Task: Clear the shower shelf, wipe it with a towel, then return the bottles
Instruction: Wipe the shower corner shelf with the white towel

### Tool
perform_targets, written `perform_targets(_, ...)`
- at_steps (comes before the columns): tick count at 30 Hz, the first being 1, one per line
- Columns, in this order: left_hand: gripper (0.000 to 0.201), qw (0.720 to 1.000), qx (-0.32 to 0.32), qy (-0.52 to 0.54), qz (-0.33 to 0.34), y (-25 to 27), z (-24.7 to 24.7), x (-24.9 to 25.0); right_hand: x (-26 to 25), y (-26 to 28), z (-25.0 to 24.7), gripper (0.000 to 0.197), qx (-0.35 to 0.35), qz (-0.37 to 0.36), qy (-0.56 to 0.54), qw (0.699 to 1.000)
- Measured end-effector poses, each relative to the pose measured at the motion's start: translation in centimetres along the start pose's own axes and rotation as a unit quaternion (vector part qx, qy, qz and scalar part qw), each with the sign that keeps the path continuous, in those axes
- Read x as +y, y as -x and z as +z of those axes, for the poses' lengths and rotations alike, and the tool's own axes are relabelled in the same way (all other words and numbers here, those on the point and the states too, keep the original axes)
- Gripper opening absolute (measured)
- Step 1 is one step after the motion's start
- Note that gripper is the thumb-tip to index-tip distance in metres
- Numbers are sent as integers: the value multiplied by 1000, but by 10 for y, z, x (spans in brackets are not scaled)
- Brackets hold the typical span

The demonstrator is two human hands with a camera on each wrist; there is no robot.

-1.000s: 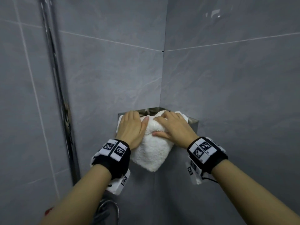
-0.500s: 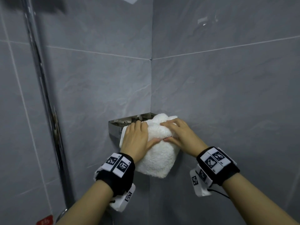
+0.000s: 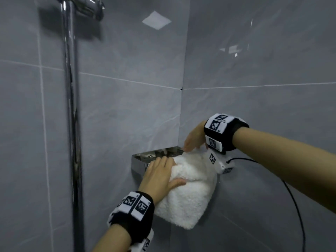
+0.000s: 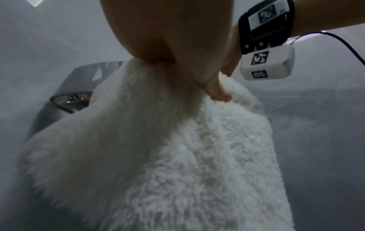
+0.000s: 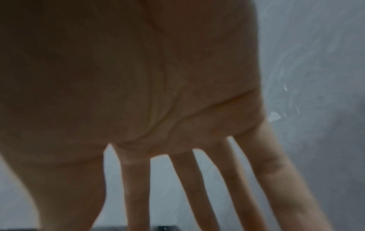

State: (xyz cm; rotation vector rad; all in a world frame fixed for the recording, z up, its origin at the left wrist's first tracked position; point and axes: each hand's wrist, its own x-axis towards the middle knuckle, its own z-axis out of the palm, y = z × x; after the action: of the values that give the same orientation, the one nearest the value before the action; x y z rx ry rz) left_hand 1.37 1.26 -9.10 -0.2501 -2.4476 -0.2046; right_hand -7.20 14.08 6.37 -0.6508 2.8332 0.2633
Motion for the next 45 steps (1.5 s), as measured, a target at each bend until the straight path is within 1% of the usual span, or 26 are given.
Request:
perform_targets(3, 52, 1000, -25, 10, 13, -4, -3, -13, 7, -15, 8, 47, 9, -4, -44, 999)
perform_targets(4, 51, 999, -29, 19, 19, -5, -4, -19, 8, -18, 12, 49, -3, -2, -60, 998)
perform_targets(6, 49, 999, -32, 34, 28, -6, -7, -30, 5, -21, 20, 53, -75, -1, -88, 993)
perform_targets(7, 48, 998, -32, 43, 28, -6, -7, -35, 2, -22, 22, 48, -96, -17, -88, 991)
perform_targets(8, 47, 998, -33, 52, 25, -7, -8, -39, -1, -20, 23, 41, -88, -37, -80, 992)
perform_targets(9, 46, 997, -35, 60, 23, -7, -8, -42, -3, -18, 23, 35, -49, -61, -67, 995)
perform_targets(11, 45, 996, -38, 76, 19, -8, -9, -47, -7, -13, 24, 31, 45, -106, -59, 992)
perform_targets(13, 49, 995, -35, 93, 9, -8, -10, -52, -10, -10, 23, 24, 99, -144, -112, 978)
perform_targets(15, 55, 994, -27, 108, -3, -7, -11, -58, -12, -6, 22, 24, 121, -182, -196, 956)
perform_targets(16, 57, 993, -19, 115, -11, -5, -11, -60, -13, -4, 22, 27, 125, -198, -238, 943)
perform_targets(18, 59, 992, -4, 124, -29, -2, -8, -61, -17, -1, 22, 34, 108, -229, -310, 916)
perform_targets(19, 58, 992, 0, 125, -34, -1, -7, -61, -19, -2, 23, 38, 82, -238, -326, 911)
perform_targets(20, 58, 992, 0, 122, -37, 0, -6, -61, -21, -3, 24, 44, 42, -238, -324, 915)
perform_targets(22, 58, 992, 0, 119, -37, 0, -5, -61, -24, -7, 25, 53, -56, -206, -257, 942)
perform_targets(23, 58, 992, -2, 119, -36, -1, -5, -62, -26, -9, 26, 53, -91, -178, -209, 957)
perform_targets(24, 59, 992, -6, 119, -37, -1, -5, -62, -30, -12, 27, 51, -106, -150, -168, 969)
perform_targets(28, 66, 995, -17, 96, -35, -1, -4, -65, -41, -25, 29, 41, -90, -72, -127, 985)
perform_targets(30, 67, 996, -13, 90, -22, -2, -5, -67, -43, -25, 29, 43, -68, -26, -105, 992)
perform_targets(32, 60, 996, -8, 85, -6, -2, -6, -68, -42, -21, 29, 48, -47, 12, -84, 995)
perform_targets(34, 50, 996, 1, 90, -2, -2, -6, -68, -38, -14, 27, 46, -65, 19, -59, 996)
perform_targets(36, 49, 996, -3, 90, -4, -2, -6, -67, -32, -8, 24, 34, -96, 39, -64, 993)
perform_targets(37, 51, 996, -7, 89, -7, -1, -6, -66, -30, -5, 23, 30, -96, 52, -77, 991)
perform_targets(39, 53, 997, -7, 81, -13, -1, -5, -65, -26, -4, 18, 31, -75, 42, -100, 991)
perform_targets(41, 54, 997, -4, 74, -13, -2, -4, -64, -24, -10, 14, 36, -49, 6, -138, 989)
perform_targets(43, 59, 997, -6, 75, -15, -2, -5, -63, -27, -15, 16, 41, -54, -12, -151, 987)
perform_targets(45, 60, 997, -11, 74, -16, -2, -6, -63, -27, -21, 25, 43, -81, 6, -139, 987)
